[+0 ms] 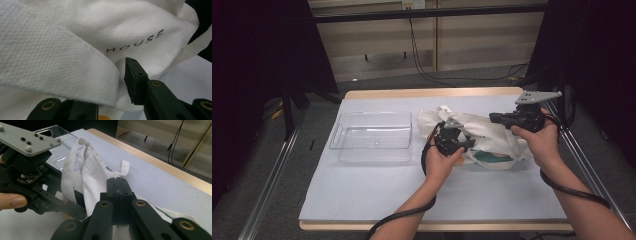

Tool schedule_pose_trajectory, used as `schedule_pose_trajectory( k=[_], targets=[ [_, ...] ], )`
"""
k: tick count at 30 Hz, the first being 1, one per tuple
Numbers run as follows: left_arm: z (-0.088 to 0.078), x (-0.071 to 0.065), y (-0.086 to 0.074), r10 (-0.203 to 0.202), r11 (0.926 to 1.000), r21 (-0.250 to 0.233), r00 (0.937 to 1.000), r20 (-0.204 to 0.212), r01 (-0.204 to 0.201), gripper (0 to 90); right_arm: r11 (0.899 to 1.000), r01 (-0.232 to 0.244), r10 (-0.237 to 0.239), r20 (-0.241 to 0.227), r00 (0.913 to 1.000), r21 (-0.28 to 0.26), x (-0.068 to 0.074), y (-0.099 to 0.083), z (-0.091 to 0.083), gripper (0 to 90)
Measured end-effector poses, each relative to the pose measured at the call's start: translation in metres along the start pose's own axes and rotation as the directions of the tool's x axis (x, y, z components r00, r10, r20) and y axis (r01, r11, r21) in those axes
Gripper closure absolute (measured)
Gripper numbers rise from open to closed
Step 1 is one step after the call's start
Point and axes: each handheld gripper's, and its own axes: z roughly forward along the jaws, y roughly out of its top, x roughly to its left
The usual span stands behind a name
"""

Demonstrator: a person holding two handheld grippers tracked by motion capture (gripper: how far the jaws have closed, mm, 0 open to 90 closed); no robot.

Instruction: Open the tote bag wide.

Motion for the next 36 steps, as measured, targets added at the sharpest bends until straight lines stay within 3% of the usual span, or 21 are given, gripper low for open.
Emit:
schedule_pose_trajectory(
  k=[14, 20, 31, 36],
  targets=[
    [0.001, 0.0, -0.001, -0.007, 1.0, 0.006, 0.9999, -0.008, 0.007, 73.1, 1.0, 0.022, -0.022, -0.037, 0.9991, 0.003, 0.009, -0.017, 0.001, 89.8],
    [0.002, 0.0, -0.002, -0.015, 0.9999, 0.0, 0.9999, -0.001, 0.015, 72.3, 1.0, -0.003, 0.004, -0.054, 0.9985, 0.014, 0.009, -0.031, 0.005, 89.7],
    [0.004, 0.001, -0.002, -0.022, 0.9998, 0.002, 0.9998, 0.0, 0.022, 71.1, 1.0, -0.001, 0.002, -0.07, 0.9975, 0.021, 0.013, -0.042, 0.009, 89.7],
    [0.003, 0.0, -0.004, -0.035, 0.9994, -0.001, 0.9991, 0.025, 0.035, 62.8, 1.0, -0.012, 0.013, -0.077, 0.997, 0.02, 0.014, -0.048, 0.011, 89.7]
  ],
)
